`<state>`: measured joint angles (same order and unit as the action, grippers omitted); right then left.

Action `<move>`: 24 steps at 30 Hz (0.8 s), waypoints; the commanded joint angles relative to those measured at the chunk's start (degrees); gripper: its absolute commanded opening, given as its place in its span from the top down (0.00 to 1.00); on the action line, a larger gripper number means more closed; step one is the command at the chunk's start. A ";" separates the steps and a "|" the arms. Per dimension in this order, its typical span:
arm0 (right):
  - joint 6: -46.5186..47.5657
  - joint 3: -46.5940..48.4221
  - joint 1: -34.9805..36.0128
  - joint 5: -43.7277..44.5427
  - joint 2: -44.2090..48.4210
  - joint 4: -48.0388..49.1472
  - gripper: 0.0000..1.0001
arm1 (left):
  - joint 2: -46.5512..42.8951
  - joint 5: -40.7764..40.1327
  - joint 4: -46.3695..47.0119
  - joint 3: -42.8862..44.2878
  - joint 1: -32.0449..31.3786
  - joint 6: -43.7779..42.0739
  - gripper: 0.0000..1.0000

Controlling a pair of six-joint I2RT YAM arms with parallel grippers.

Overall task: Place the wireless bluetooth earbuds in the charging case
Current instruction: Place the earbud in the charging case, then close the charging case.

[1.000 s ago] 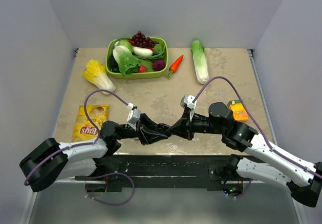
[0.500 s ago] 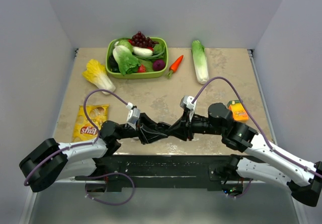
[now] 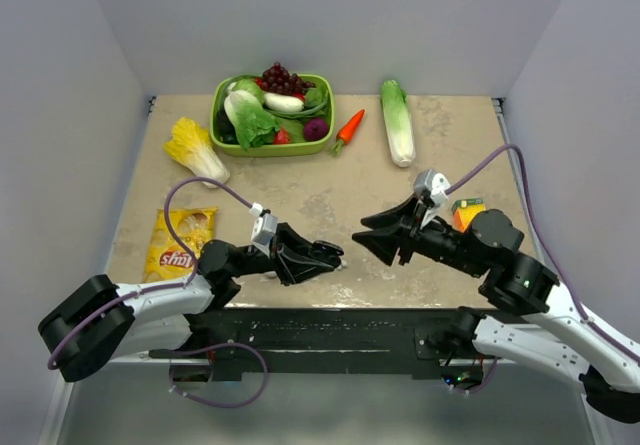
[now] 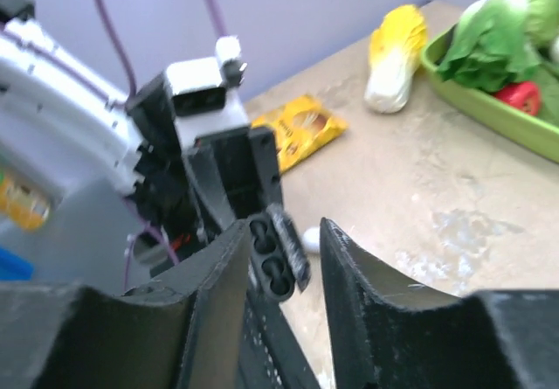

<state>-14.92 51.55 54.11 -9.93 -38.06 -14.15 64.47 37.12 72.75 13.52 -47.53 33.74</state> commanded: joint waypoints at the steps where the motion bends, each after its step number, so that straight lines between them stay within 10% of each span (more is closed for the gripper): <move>1: -2.31 3.12 -0.05 11.67 -4.55 -1.40 0.69 | -0.48 0.32 6.62 1.42 0.07 -1.66 1.00; 7: -3.89 2.77 -0.05 13.80 -10.80 -2.46 0.87 | -1.97 0.41 4.34 1.77 -0.02 -3.06 1.00; 24: -2.40 3.21 0.03 2.73 -15.02 -2.98 0.83 | -1.45 -1.18 2.04 3.09 -0.02 -4.73 1.00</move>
<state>-17.89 53.98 54.06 -3.60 -53.04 -18.41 62.81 36.95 71.44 14.09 -47.53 31.33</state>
